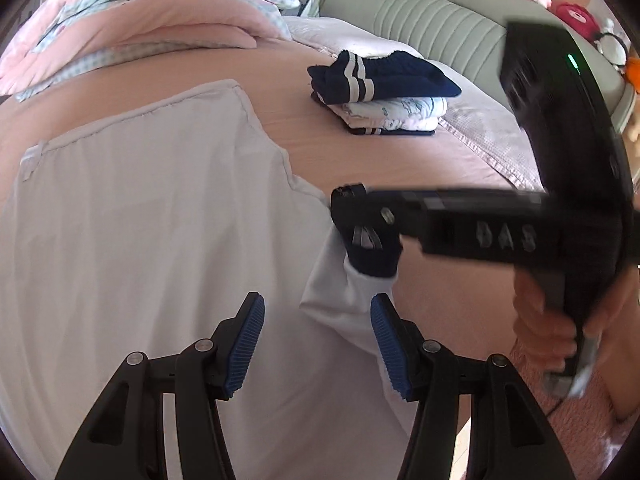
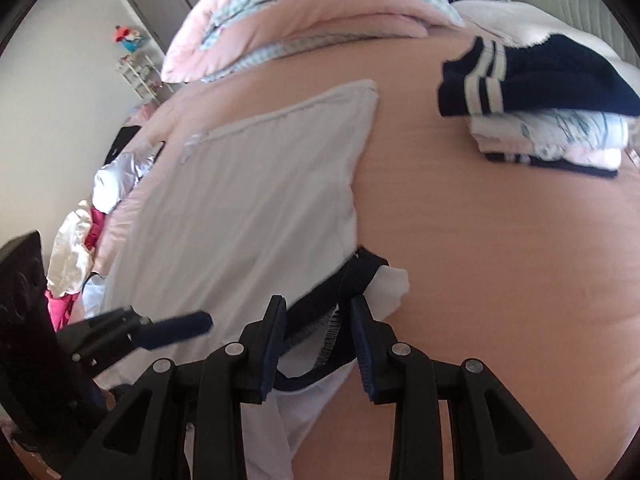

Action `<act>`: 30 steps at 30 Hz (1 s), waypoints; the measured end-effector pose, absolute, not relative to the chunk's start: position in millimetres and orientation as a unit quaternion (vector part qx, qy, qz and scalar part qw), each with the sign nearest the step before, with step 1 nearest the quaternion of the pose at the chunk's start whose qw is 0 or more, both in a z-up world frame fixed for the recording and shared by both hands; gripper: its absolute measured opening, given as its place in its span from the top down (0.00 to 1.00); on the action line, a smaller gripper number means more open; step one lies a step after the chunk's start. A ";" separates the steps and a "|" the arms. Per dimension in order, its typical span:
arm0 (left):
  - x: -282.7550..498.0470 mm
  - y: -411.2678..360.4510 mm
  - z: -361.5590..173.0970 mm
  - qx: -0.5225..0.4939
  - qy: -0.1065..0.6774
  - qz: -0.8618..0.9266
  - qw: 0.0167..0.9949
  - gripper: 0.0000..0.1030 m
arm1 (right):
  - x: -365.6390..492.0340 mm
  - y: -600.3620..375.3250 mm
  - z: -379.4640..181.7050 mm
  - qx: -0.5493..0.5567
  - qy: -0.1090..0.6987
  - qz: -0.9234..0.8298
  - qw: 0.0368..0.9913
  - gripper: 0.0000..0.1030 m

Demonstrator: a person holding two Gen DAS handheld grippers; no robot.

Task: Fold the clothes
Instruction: 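Grasp the navy-trimmed sleeve cuff with the left gripper and lift it toward the shirt body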

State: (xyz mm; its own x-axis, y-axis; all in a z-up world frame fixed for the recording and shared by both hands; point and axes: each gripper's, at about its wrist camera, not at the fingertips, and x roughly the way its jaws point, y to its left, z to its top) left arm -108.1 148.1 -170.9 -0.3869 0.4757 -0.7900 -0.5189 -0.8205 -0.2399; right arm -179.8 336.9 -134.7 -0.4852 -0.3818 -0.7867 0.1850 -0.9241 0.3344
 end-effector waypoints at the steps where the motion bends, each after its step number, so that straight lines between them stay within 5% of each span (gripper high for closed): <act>1: -106.7 148.4 -172.6 -0.466 0.029 0.831 0.302 0.49 | -182.8 336.4 -135.1 0.475 -0.106 -0.857 0.171 0.69; 7: -104.3 170.0 -172.4 -0.445 0.057 0.836 0.316 0.51 | -180.1 360.9 -134.6 0.445 -0.204 -0.851 0.193 0.69; 8: -105.9 175.2 -173.4 -0.446 0.061 0.835 0.316 0.64 | -177.6 367.8 -131.0 0.441 -0.209 -0.854 0.181 0.69; 10: -109.4 185.4 -175.6 -0.449 0.070 0.833 0.315 0.74 | -173.8 378.6 -123.9 0.442 -0.209 -0.860 0.146 0.69; 17: -103.7 191.3 -166.5 -0.450 0.080 0.828 0.325 0.71 | -169.9 426.9 -144.2 0.499 -0.252 -0.828 0.045 0.69; 25: -98.7 219.5 -176.3 -0.450 0.144 0.817 0.330 0.67 | -162.1 420.4 -137.4 0.505 -0.209 -0.836 0.051 0.69; 27: -98.8 226.1 -183.6 -0.452 0.172 0.817 0.313 0.75 | -159.9 417.2 -135.8 0.505 -0.199 -0.839 0.051 0.69; 28: -102.2 222.1 -180.3 -0.452 0.161 0.824 0.302 0.91 | -159.7 415.5 -135.1 0.504 -0.191 -0.841 0.049 0.69; 30: -109.4 213.0 -172.7 -0.450 0.133 0.839 0.277 0.93 | -160.2 411.6 -133.7 0.503 -0.173 -0.846 0.043 0.69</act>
State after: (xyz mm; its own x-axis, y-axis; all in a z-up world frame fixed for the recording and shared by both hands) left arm -109.4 213.0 -172.7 -0.4426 0.3447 -0.8278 -0.5842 -0.8112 -0.0254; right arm -160.2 411.6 -133.7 -0.4905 -0.2472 -0.8356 -0.1016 -0.9362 0.3366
